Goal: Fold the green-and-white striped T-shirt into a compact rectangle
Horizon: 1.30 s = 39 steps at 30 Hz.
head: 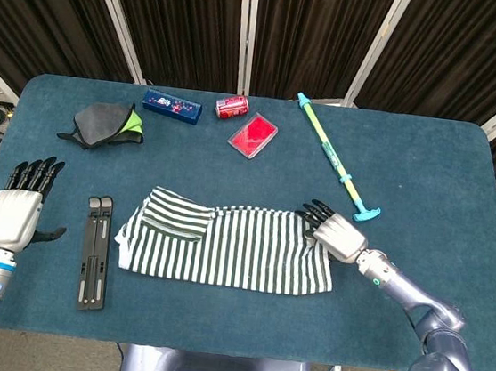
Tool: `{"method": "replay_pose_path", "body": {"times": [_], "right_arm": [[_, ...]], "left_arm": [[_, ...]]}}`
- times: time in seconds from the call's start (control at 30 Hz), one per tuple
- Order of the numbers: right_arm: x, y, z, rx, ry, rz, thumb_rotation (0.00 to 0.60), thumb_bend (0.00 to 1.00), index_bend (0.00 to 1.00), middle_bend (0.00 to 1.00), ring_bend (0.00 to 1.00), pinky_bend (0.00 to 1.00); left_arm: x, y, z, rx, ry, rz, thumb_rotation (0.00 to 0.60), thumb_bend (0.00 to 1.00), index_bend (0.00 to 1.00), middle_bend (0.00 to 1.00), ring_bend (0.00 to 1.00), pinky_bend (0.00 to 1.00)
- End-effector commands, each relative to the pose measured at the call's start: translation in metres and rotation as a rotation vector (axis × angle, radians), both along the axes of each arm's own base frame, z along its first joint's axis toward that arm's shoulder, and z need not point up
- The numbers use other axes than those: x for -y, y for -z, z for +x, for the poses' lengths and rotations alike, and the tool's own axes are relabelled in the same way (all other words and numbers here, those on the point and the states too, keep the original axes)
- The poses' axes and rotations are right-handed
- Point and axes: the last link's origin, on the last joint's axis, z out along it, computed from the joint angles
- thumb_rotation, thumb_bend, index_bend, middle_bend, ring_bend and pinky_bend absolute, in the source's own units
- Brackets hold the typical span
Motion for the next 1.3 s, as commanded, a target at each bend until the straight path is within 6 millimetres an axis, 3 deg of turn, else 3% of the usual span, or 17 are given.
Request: {"method": "replay_pose_path", "body": {"times": [0.03,0.53,0.97,1.3], "right_arm": [[-0.002,-0.005,-0.004,-0.003,0.002,-0.006,0.6,0.41,0.76,0.09,0.0,0.0],[-0.008,-0.029,-0.024,-0.065,-0.017,-0.037,0.6,0.41,0.76,0.09,0.0,0.0],[-0.018,-0.061,-0.058,-0.173,0.008,-0.082,0.6,0.41,0.76,0.09,0.0,0.0],[-0.025,-0.074,-0.074,-0.219,0.03,-0.108,0.6,0.41,0.76,0.1,0.0,0.0]], "left_arm": [[0.0,0.0,0.0,0.001,0.001,-0.001,0.6,0.0,0.0,0.0,0.0,0.0],[0.003,0.0,0.003,0.009,0.013,-0.011,0.6,0.0,0.0,0.0,0.0,0.0],[0.004,0.0,0.004,0.02,0.022,-0.018,0.6,0.0,0.0,0.0,0.0,0.0],[0.005,-0.001,0.005,0.031,0.032,-0.028,0.6,0.0,0.0,0.0,0.0,0.0]]}}
